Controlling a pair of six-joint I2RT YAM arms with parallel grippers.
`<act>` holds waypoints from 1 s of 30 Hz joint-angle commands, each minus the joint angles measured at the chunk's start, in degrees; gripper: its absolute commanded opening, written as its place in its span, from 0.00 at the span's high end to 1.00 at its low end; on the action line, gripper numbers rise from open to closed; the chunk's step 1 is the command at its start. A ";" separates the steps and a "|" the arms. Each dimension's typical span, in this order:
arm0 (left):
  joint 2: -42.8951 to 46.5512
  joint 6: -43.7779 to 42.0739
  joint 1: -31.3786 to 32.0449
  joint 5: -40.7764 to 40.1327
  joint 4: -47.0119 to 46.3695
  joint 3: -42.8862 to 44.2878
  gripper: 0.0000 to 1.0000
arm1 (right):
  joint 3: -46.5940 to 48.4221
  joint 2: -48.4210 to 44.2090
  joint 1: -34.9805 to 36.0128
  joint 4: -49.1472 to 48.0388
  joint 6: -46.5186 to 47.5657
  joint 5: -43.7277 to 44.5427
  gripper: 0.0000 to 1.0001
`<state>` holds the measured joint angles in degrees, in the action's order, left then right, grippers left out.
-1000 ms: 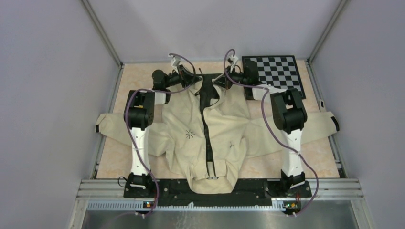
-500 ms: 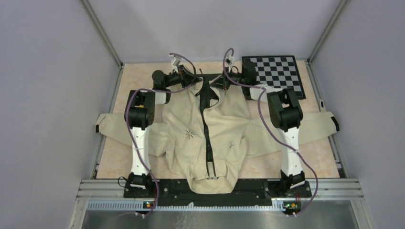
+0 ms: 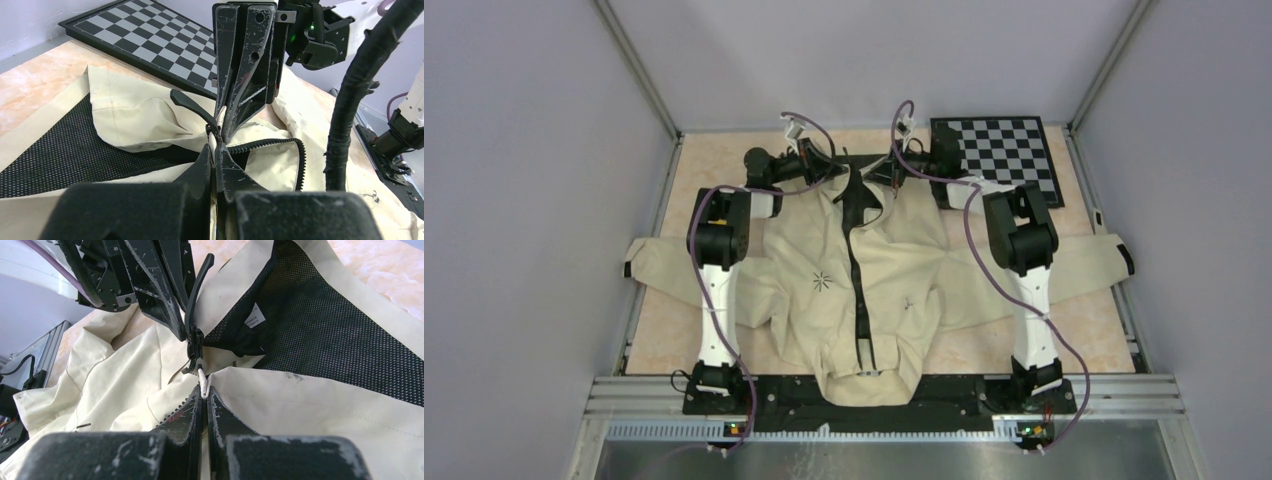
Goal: Zip up the jacket
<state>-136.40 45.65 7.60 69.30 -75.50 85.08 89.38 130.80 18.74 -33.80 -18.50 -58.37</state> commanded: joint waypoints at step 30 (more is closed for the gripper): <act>-0.96 5.44 0.16 1.65 -8.14 2.96 1.00 | 6.17 2.00 1.51 2.74 2.11 -1.48 1.00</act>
<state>-136.49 49.65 7.60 69.69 -78.74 86.11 92.31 131.85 19.29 -30.00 -17.58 -58.46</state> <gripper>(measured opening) 0.012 0.011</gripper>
